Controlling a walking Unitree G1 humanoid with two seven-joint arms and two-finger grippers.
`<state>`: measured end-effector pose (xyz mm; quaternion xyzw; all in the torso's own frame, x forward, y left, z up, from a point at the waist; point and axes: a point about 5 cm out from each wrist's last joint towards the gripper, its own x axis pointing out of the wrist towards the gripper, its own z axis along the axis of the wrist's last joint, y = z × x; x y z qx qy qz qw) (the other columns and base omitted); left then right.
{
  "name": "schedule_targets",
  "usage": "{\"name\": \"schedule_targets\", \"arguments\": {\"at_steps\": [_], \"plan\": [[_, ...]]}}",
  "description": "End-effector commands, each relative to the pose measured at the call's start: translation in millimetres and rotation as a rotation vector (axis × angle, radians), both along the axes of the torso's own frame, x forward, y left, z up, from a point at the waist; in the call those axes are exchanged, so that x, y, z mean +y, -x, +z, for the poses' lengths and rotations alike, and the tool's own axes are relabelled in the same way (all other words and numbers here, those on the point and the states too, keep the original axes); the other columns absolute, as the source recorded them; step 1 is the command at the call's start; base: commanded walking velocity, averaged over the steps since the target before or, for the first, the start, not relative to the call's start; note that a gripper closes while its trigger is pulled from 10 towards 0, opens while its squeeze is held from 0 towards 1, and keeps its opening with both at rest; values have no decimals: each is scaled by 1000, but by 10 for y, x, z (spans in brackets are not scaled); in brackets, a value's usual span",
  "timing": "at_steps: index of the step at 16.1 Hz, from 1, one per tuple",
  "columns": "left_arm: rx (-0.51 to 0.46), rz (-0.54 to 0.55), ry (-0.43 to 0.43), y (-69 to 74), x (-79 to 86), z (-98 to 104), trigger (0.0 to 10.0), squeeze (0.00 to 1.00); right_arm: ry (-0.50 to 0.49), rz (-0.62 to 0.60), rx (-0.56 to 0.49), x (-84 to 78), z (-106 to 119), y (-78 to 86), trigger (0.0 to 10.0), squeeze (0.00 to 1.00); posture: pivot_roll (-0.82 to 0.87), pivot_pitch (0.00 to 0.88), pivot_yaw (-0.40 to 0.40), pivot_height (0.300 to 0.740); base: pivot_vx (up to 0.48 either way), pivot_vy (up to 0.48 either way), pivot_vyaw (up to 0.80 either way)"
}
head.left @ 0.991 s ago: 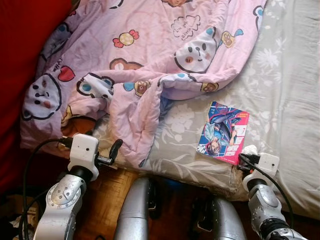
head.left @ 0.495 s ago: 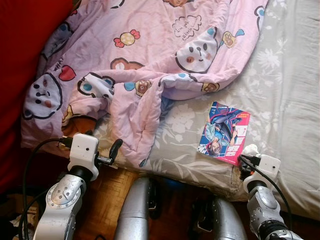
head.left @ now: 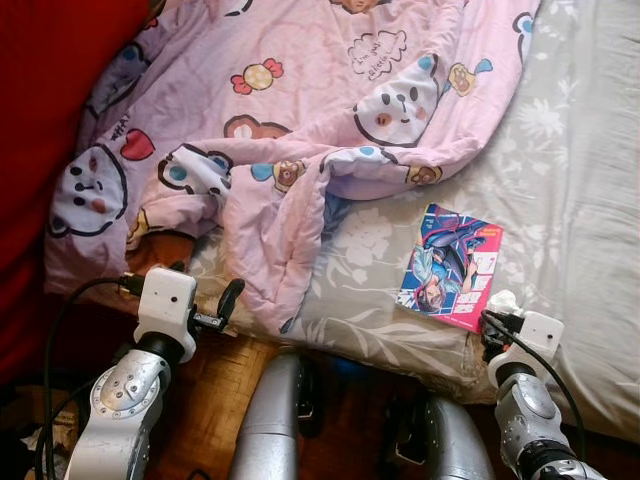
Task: Clean up the room
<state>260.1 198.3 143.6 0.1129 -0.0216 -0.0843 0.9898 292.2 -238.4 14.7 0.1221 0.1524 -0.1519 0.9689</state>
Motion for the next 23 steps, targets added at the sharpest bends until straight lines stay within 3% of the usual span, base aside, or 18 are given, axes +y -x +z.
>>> {"name": "schedule_targets", "arguments": {"at_steps": [1, 10, 14, 18, 23], "plan": [[31, 33, -21, 60, 93, -52, 10000, 0, -24, -19, 87, 9, -193, 175, 0, 0, 285, 554, 120, 650, 0, 0, 0], [34, 62, -16, 57, 170, -71, 10000, 0, -20, -27, 95, -21, -201, 192, 0, 0, 289, 549, 117, 650, 0, 0, 0], [63, 106, -4, 89, 278, -165, 10000, 0, -12, -29, 85, -24, -207, 212, 0, 0, 290, 535, 115, 650, 0, 0, 0], [100, 136, -1, -8, 326, -375, 10000, 0, 2, -42, 39, -82, -199, 269, 0, 0, 253, 441, 90, 650, 0, 0, 0], [141, 189, 35, -165, 358, -636, 10000, 0, 37, -24, -126, -76, -55, 253, 0, 0, 169, 281, 51, 650, 0, 0, 0]]}}
